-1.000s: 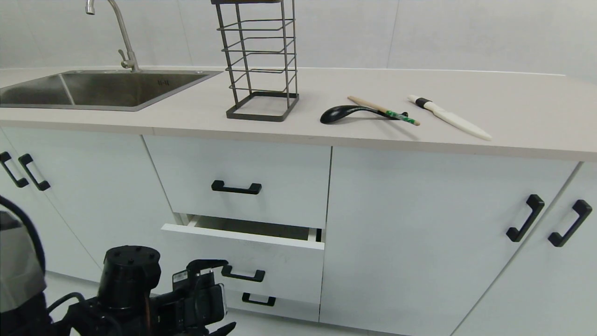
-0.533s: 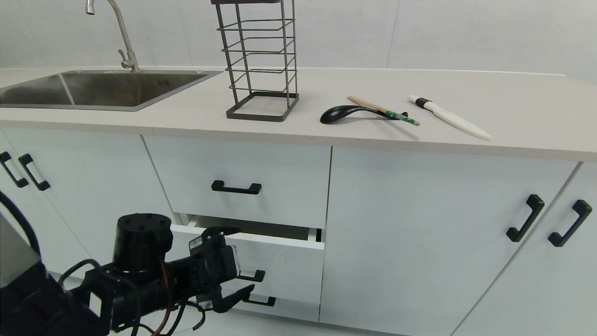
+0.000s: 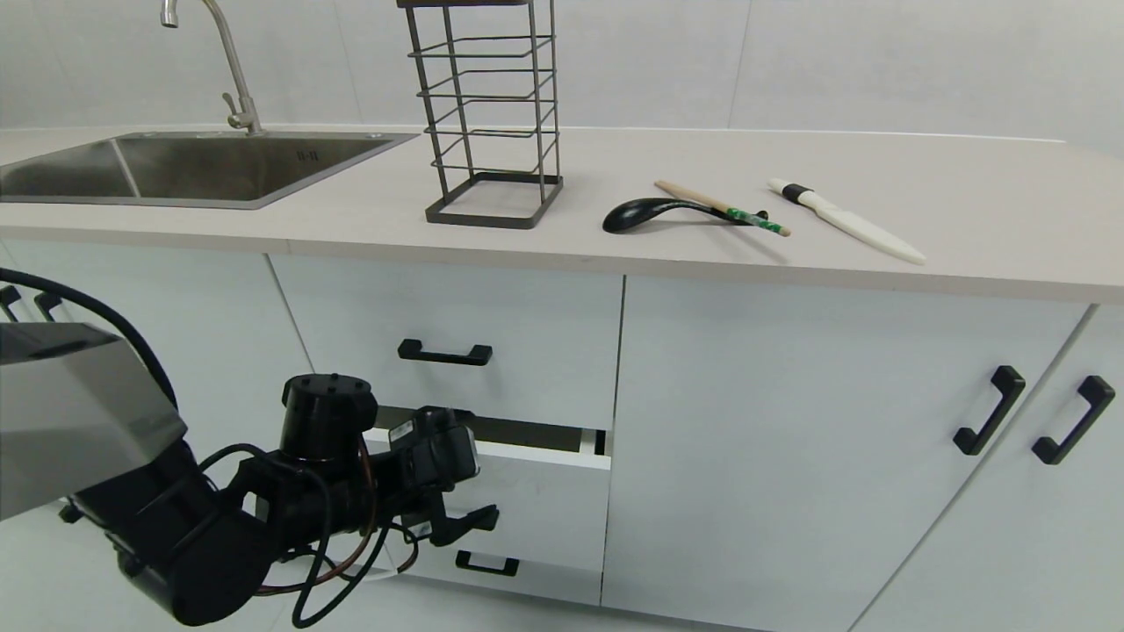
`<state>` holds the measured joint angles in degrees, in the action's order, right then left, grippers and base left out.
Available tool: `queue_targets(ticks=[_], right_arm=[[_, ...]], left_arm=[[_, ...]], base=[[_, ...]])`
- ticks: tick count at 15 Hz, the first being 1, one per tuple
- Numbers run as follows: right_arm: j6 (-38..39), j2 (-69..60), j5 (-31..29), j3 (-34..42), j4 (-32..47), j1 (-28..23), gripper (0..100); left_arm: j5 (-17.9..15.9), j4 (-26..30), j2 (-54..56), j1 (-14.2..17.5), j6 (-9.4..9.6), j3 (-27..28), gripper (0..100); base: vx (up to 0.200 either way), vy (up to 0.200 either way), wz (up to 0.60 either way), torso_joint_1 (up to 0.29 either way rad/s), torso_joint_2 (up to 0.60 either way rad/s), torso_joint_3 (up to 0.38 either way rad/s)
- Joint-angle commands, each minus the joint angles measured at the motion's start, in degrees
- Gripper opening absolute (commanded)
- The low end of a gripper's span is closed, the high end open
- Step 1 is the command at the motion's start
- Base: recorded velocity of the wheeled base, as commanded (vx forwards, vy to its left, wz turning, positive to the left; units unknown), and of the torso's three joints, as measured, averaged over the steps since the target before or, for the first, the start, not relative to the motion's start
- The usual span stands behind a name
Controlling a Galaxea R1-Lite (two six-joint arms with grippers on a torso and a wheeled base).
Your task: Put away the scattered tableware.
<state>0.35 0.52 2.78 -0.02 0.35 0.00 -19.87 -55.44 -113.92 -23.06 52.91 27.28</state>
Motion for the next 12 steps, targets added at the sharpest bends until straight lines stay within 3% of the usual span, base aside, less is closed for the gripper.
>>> queue_targets(ticks=[1,8,12], right_arm=[[0.00,0.09,0.03,-0.06,0.00,0.00,0],[0.00,0.09,0.03,0.02,0.00,0.00,0],[0.00,0.09,0.03,-0.06,0.00,0.00,0]], left_arm=[[0.01,-0.02,-3.41,0.04,0.00,1.11,100],[0.10,-0.02,-7.37,0.48,0.00,3.39,100],[0.10,-0.72,-6.93,0.56,0.00,-0.83,100]], base=[[0.000,0.000,0.00,0.000,0.00,0.000],[0.000,0.000,0.00,0.000,0.00,0.000],[0.000,0.000,0.00,0.000,0.00,0.000]])
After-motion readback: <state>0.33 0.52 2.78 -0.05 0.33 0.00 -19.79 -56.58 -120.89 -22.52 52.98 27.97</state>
